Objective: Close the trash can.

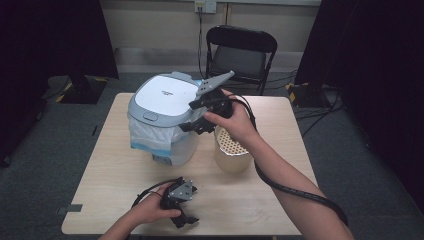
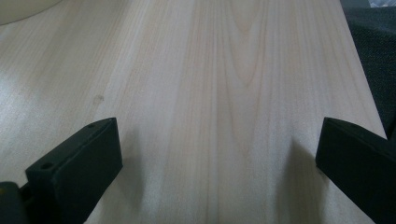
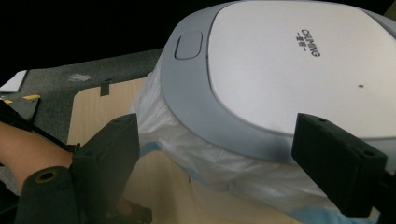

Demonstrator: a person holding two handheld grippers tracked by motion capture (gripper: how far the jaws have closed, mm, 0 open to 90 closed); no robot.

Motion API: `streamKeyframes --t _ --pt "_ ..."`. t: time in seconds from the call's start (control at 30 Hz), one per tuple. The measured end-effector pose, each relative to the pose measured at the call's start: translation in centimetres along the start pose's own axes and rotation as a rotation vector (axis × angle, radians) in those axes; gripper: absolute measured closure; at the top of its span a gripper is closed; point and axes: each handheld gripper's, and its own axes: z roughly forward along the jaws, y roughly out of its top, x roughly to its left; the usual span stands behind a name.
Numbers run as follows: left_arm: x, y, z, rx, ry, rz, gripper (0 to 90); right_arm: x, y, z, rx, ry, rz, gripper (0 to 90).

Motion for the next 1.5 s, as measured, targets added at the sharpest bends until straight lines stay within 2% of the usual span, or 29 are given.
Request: streamKeyframes --t 0.6,0.87,1.13,1.5 --pt "0.0 0.0 0.0 0.0 0.0 0.0 0.0 0.5 -4.3 -2.0 0.017 -0.012 0.012 14.6" --pt "0.0 0.0 0.0 -0.002 0.001 -0.001 0.0 0.8 -6.3 -2.3 0.026 0.003 0.025 14.6" --pt "0.0 -0.1 0.1 -0.02 0.002 -0.003 0.0 0.9 -8.2 -2.7 0.041 -0.001 0.036 14.6" --pt "0.0 -0.1 0.1 -0.018 0.005 -0.001 0.0 1.1 -10.5 -3.1 0.046 0.005 0.049 14.6"
